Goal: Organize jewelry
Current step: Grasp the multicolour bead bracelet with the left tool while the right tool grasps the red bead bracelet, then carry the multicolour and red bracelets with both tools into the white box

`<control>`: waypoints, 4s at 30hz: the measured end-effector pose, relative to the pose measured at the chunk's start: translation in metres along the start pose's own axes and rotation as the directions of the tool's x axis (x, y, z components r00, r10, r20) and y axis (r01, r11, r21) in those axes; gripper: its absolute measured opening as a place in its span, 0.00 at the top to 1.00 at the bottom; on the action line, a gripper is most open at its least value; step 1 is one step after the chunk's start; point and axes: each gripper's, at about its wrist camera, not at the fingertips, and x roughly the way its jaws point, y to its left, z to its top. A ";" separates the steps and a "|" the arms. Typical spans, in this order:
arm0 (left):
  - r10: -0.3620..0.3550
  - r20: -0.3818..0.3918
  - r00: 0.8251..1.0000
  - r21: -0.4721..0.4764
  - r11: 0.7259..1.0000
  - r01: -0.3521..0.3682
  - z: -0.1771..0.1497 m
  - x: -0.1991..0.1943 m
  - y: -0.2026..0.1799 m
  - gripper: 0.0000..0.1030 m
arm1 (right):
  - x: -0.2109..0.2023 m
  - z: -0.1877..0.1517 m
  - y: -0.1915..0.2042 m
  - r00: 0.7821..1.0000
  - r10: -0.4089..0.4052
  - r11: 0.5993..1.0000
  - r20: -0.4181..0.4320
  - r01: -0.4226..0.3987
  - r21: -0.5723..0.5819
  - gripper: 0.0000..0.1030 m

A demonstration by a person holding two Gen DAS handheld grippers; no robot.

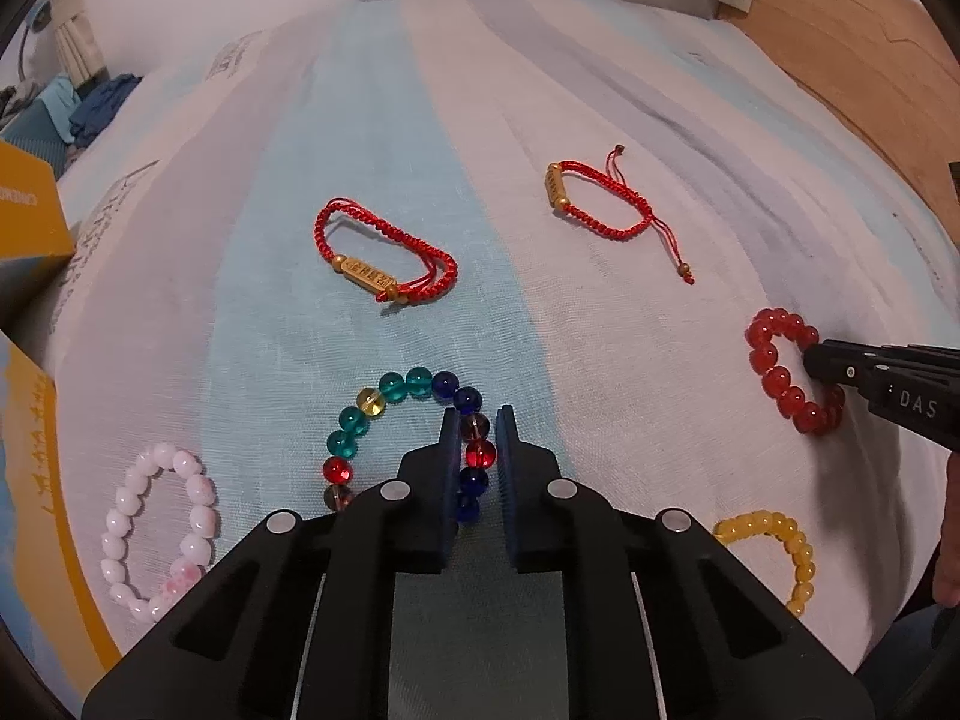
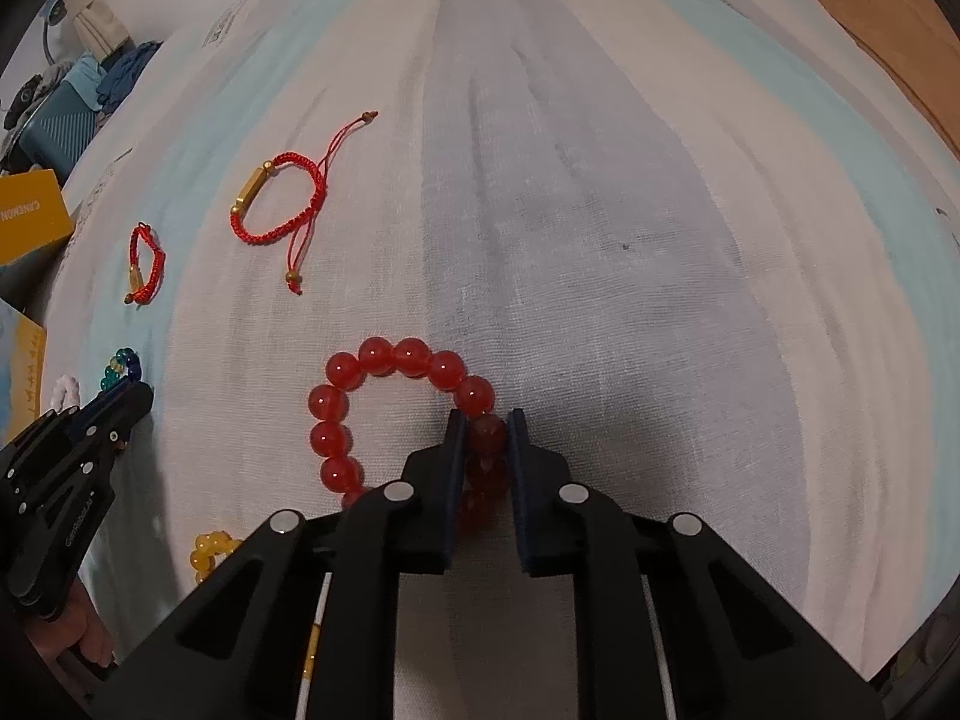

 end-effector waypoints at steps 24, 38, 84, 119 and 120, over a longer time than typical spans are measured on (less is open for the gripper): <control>-0.077 0.002 0.997 -0.042 0.996 0.077 0.006 -0.040 0.000 0.92 | -0.051 0.000 0.020 0.977 0.129 0.992 0.172 -0.128 -0.022 0.87; -0.040 0.022 0.999 -0.020 0.999 0.040 0.008 -0.081 -0.002 0.91 | -0.081 -0.006 0.040 0.975 0.131 0.991 0.177 -0.129 -0.025 0.87; 0.079 0.137 0.987 -0.151 0.987 -0.058 -0.016 -0.240 0.123 0.91 | -0.203 -0.019 0.211 0.946 0.226 0.953 0.233 -0.165 -0.254 0.88; 0.273 -0.033 0.962 -0.444 0.858 -0.258 -0.156 -0.281 0.332 0.91 | -0.169 -0.086 0.468 0.931 0.360 0.789 0.058 -0.270 -0.552 0.88; 0.271 -0.039 0.962 -0.448 0.855 -0.259 -0.159 -0.278 0.335 0.91 | -0.165 -0.087 0.470 0.933 0.355 0.788 0.053 -0.269 -0.554 0.88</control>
